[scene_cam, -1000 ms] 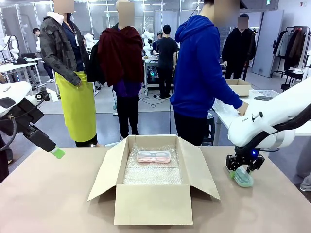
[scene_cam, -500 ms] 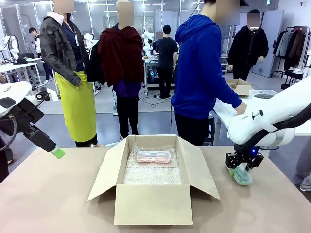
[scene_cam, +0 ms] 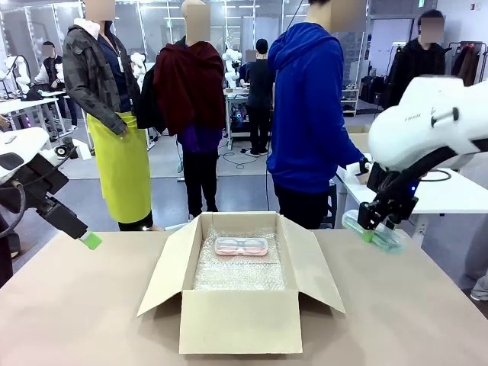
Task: Pack the glasses set securely to prepare it for shipping.
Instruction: Put the Glasses case from the right side of the table into the Package Box.
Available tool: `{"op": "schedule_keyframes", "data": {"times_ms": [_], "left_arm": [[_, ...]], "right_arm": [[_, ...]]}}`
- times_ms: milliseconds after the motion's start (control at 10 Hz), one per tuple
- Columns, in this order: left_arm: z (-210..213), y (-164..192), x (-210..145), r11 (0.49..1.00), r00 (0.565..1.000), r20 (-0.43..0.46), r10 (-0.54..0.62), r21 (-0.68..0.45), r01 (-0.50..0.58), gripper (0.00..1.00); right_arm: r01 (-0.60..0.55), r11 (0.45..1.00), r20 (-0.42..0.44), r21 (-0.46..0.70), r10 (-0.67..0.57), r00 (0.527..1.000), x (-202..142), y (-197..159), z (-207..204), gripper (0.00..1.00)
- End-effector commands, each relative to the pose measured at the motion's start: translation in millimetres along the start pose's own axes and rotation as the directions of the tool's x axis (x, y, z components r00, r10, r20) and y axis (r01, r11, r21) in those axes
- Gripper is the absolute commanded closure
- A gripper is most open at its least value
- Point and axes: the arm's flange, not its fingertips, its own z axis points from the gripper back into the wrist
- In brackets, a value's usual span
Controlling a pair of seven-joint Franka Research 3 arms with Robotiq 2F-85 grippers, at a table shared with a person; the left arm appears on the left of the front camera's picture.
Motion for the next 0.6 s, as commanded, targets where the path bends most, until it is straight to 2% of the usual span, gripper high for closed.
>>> {"op": "schedule_keyframes", "data": {"times_ms": [0, 100, 200, 300, 400, 500], "left_arm": [[0, 1, -1, 1.0, 1.0, 0.017, -0.011, -0.018, 0.012, 0.0], [0, 1, -1, 1.0, 1.0, 0.017, -0.011, -0.018, 0.012, 0.0], [0, 1, -1, 1.0, 1.0, 0.017, -0.011, -0.018, 0.012, 0.0], [0, 1, -1, 1.0, 1.0, 0.017, -0.011, -0.018, 0.012, 0.0], [0, 1, -1, 1.0, 1.0, 0.017, -0.011, -0.018, 0.012, 0.0], [0, 1, -1, 1.0, 1.0, 0.017, -0.011, -0.018, 0.012, 0.0]], "right_arm": [[-0.235, 0.972, -0.017, 0.028, 0.236, 0.972, 2, 15, 20, 0.82], [-0.459, 0.885, -0.008, 0.083, 0.461, 0.887, 3, 35, 33, 0.82], [-0.646, 0.757, 0.019, 0.102, 0.648, 0.762, 11, 66, 46, 0.82], [-0.72, 0.691, -0.039, 0.064, 0.722, 0.691, 25, 99, 50, 0.82], [-0.786, 0.613, -0.05, 0.078, 0.79, 0.611, 41, 134, 47, 0.82], [-0.824, 0.562, -0.054, 0.078, 0.827, 0.559, 57, 165, 40, 0.82]]}}
